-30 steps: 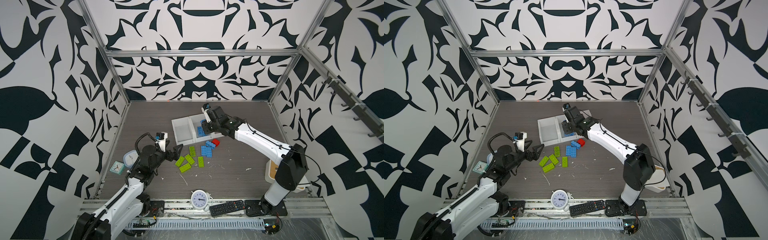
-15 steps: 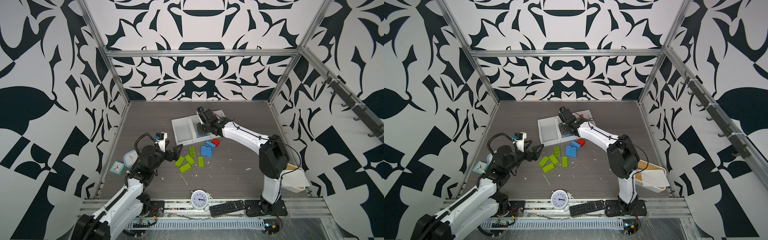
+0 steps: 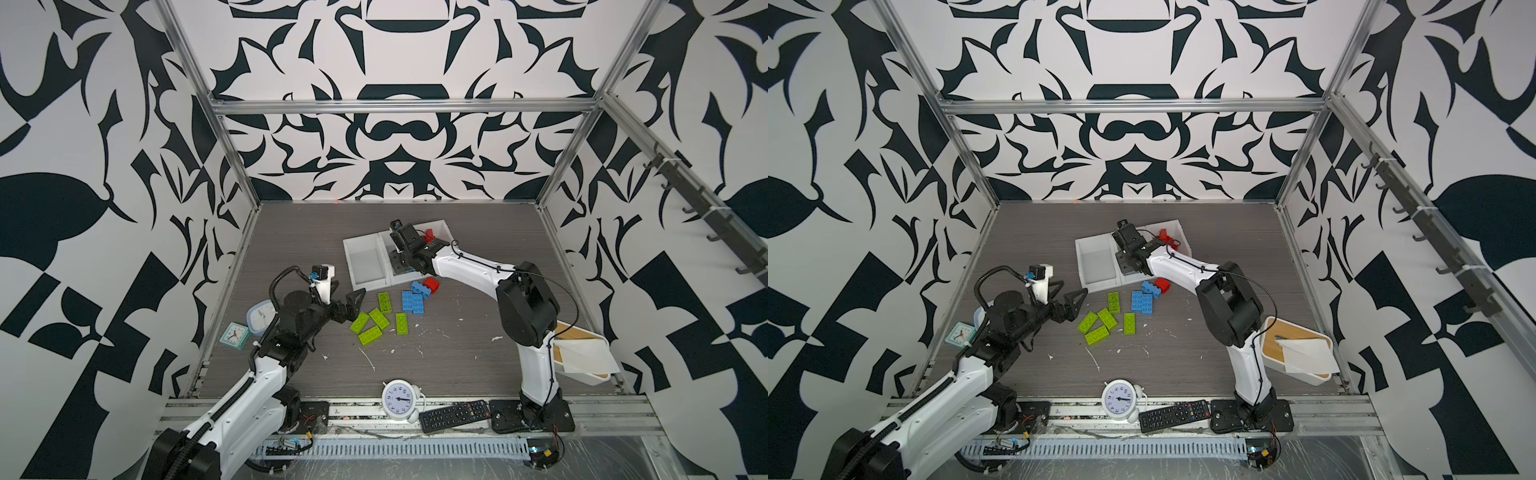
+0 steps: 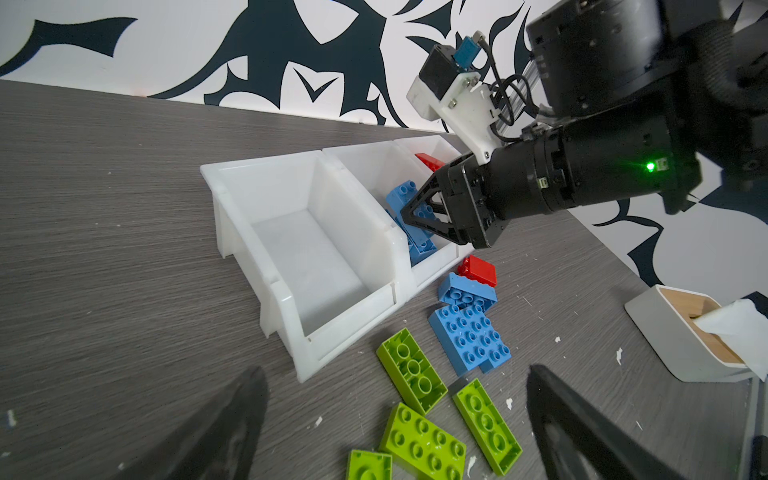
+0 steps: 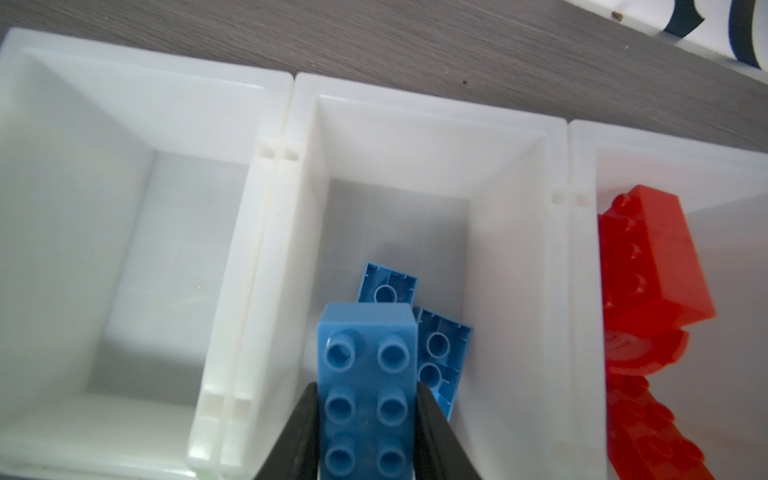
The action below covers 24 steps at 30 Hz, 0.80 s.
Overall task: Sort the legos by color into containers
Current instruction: 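Carry the blue brick into the middle compartment and release it, then withdraw the right gripper and move it over a blue 2x4 brick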
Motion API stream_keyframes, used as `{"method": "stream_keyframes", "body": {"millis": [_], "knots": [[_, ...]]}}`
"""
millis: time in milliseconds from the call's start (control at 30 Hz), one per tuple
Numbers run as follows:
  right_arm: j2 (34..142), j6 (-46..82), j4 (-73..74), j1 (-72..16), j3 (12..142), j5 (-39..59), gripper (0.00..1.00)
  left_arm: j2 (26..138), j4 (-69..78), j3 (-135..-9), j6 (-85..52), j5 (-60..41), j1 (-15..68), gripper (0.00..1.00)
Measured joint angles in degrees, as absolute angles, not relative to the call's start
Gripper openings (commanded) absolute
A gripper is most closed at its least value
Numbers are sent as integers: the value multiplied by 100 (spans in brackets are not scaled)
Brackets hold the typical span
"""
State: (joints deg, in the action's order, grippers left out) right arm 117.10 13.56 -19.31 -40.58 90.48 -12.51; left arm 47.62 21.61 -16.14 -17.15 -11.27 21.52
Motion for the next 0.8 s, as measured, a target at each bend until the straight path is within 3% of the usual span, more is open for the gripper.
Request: {"method": "stream_keyframes", "body": {"millis": [100, 200, 500, 800], "knots": [[11719, 1385, -1900, -4058, 9065, -1271, 54, 4762, 2161, -1614, -1715, -1127, 2152, 100], [11719, 1356, -1898, -4058, 9083, -1288, 59, 4762, 2161, -1614, -1715, -1127, 2152, 100], [11214, 1358, -2126, -4200, 8853, -945, 57, 4762, 2161, -1614, -1715, -1127, 2152, 100], [8713, 1516, -1984, -4449, 6987, -322, 56, 4762, 2161, -1614, -1715, -1125, 2152, 100]]}}
